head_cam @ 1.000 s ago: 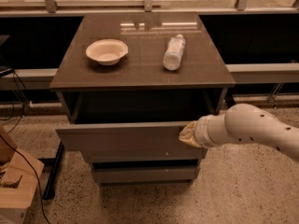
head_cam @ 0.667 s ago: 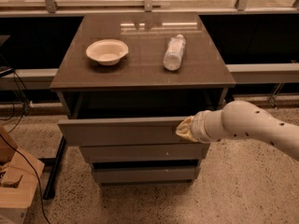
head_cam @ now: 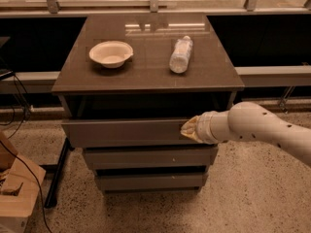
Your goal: Close top drawer
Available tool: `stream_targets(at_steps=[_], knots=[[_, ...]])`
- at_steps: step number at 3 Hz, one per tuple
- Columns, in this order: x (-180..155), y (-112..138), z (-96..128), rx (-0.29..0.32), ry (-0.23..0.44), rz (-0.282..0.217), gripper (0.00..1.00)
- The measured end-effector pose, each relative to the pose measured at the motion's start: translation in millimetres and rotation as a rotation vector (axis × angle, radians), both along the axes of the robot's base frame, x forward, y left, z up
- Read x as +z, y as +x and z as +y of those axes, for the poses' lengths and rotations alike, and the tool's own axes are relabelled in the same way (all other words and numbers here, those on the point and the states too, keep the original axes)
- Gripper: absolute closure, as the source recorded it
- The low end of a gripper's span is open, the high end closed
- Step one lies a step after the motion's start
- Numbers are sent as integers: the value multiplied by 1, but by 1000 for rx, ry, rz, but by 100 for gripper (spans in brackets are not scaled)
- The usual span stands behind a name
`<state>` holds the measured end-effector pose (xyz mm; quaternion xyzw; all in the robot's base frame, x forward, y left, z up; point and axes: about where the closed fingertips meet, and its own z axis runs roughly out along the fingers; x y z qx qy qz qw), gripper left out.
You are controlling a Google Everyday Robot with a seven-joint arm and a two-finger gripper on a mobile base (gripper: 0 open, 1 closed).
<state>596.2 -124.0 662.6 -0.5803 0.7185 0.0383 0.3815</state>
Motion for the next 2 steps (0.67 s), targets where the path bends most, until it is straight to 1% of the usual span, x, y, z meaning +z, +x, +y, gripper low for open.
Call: stream_targets(at_steps=[1,2], knots=[[-1,0,2,3,1,1,5],[-1,0,2,4,1,2,0]])
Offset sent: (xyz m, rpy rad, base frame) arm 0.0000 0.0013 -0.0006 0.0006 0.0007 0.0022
